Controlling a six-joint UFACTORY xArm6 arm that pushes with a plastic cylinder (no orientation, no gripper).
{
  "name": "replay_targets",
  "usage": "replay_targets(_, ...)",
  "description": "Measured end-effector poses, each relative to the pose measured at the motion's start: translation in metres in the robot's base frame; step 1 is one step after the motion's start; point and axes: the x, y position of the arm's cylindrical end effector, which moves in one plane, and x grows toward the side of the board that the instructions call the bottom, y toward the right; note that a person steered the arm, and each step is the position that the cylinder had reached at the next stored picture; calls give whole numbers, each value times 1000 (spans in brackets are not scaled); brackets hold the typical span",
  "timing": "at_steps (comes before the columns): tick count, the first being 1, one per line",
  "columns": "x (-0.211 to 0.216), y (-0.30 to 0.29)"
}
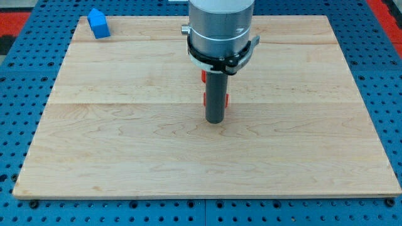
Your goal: Move your arm towards the blue blocks
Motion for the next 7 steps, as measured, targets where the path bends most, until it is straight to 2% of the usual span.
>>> replay_targets(1, -26, -5)
replay_targets(3, -25, -46)
replay_targets(4, -16, -32)
replay_targets(5, -15, 44)
replay_targets(6, -25, 77)
replay_targets(7, -56, 76)
